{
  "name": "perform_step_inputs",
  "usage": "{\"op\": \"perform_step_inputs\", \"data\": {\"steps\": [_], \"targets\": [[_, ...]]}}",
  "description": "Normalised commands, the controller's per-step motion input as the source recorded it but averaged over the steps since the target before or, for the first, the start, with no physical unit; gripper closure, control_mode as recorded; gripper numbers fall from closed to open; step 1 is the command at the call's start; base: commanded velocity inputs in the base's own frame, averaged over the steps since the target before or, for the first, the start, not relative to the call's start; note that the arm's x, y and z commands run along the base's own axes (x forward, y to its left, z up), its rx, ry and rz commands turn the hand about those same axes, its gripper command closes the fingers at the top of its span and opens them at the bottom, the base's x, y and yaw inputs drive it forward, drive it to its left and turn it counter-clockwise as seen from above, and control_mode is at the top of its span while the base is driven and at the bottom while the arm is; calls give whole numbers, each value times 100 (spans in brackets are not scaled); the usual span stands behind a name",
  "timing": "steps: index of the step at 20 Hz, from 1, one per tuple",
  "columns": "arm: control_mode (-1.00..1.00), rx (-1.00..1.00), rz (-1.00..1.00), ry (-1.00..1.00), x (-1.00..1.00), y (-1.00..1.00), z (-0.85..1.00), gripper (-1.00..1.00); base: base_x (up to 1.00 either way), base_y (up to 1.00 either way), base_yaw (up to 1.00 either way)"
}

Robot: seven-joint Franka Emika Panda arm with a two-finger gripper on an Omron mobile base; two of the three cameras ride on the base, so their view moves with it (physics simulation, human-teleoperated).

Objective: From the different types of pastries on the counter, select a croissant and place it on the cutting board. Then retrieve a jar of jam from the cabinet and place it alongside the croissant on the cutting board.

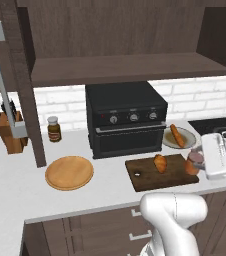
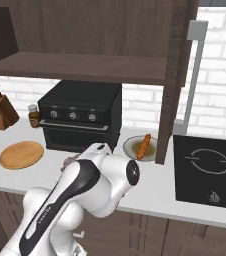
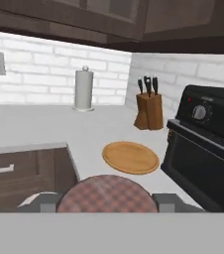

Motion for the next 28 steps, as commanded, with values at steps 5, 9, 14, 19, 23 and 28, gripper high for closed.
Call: {"op": "perform_step_inputs", "data": {"steps": [5, 9, 14, 19, 23, 28], "targets": [[-100, 12, 13, 0, 3, -29, -72, 100, 0, 0, 0], [-100, 4, 1, 3, 32, -1, -25, 100, 0, 0, 0], [-100, -9, -9, 21, 46, 2, 0, 100, 0, 0, 0], [-100, -6, -2, 6, 5, -3, -6, 100, 0, 0, 0], [-100, 0, 0, -9, 11, -12, -30, 100, 0, 0, 0], [-100, 0, 0, -5, 42, -1, -11, 100, 0, 0, 0]]}}
